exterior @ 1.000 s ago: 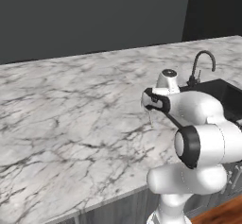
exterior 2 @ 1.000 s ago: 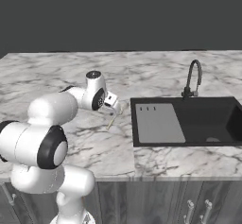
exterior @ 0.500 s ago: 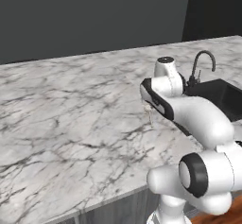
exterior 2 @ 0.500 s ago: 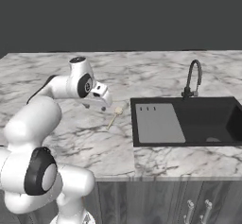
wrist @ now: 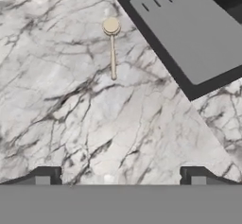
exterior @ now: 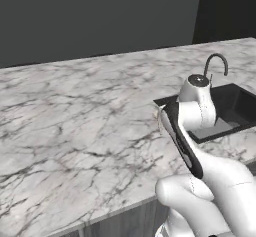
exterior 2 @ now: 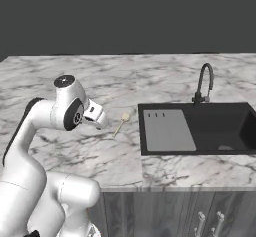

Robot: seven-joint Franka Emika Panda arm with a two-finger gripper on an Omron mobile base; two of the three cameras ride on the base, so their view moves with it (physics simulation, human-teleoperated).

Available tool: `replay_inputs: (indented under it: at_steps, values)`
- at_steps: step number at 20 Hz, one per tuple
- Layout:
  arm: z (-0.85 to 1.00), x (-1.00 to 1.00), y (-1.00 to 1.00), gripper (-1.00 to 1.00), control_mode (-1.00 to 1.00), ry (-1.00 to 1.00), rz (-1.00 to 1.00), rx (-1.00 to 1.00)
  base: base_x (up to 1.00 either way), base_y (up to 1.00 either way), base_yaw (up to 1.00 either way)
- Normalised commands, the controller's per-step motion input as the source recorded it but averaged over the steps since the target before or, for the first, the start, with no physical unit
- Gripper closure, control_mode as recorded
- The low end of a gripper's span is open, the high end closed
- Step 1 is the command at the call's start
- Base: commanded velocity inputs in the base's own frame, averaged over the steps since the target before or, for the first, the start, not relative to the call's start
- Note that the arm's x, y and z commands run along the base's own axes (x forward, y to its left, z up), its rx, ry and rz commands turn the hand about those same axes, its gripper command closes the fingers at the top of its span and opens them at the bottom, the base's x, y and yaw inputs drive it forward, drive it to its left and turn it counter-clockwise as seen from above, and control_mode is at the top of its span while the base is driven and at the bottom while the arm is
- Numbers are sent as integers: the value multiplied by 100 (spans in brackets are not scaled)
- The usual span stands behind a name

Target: Locate and retrieve the dish brush and soap dispenser from the cabinet. Place them next to the sink.

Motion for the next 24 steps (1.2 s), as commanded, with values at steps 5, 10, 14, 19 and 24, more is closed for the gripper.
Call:
replay_inputs:
  at_steps: [5,10,14,19,24]
  values:
    - [28,-91,10,-100,-100,-31,0,17,0,0,0]
    - [26,-47,17,-100,-100,-10,0,-8,0,0,0]
    - [0,-1,0,-100,-100,0,0,0,0,0,0]
    - [0,-42,0,-100,-100,-2,0,0,0,0,0]
    - [0,-11,0,-100,100,0,0,0,0,0,0]
